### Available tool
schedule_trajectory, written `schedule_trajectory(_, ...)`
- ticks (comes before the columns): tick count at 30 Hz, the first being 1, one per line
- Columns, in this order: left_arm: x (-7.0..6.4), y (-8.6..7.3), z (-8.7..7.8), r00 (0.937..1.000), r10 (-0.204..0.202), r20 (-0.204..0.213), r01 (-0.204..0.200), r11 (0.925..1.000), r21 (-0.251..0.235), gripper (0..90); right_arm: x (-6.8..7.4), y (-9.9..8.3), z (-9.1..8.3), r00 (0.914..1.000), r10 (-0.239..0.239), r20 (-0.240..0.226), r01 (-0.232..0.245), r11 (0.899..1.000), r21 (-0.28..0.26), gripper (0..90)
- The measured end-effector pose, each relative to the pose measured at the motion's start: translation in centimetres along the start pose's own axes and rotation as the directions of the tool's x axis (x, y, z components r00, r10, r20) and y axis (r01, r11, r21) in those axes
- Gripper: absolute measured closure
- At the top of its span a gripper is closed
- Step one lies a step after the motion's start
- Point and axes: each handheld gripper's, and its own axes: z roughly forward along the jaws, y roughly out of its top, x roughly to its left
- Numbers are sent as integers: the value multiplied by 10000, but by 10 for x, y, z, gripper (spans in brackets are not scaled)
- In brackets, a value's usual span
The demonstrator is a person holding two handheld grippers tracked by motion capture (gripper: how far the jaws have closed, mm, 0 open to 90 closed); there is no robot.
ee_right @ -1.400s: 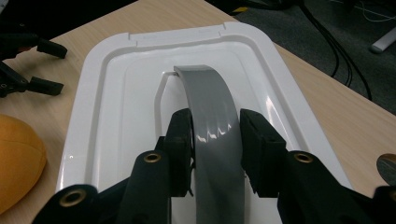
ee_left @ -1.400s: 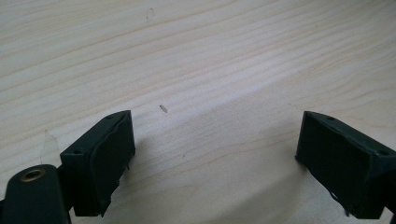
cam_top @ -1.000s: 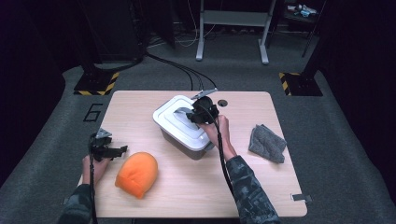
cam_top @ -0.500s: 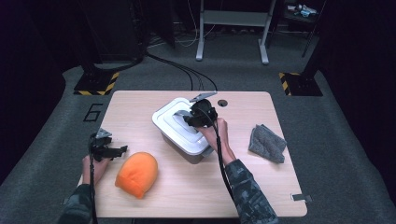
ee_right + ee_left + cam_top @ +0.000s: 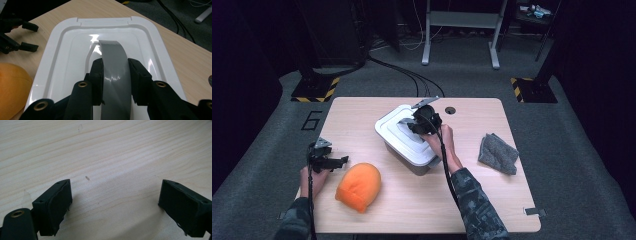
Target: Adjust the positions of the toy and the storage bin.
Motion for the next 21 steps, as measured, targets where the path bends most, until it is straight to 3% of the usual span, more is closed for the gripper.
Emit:
schedule_trajectory(7, 0, 0, 0, 10000, -7, 34, 7, 10000, 17, 111, 12, -1, -2, 9967, 703, 417, -707, 9975, 68, 670)
schedule_trajectory(21, 0, 0, 0, 10000, 7, -6, -7, 10000, -1, 111, 24, -1, -2, 9923, 1006, 717, -1009, 9949, 2, 670)
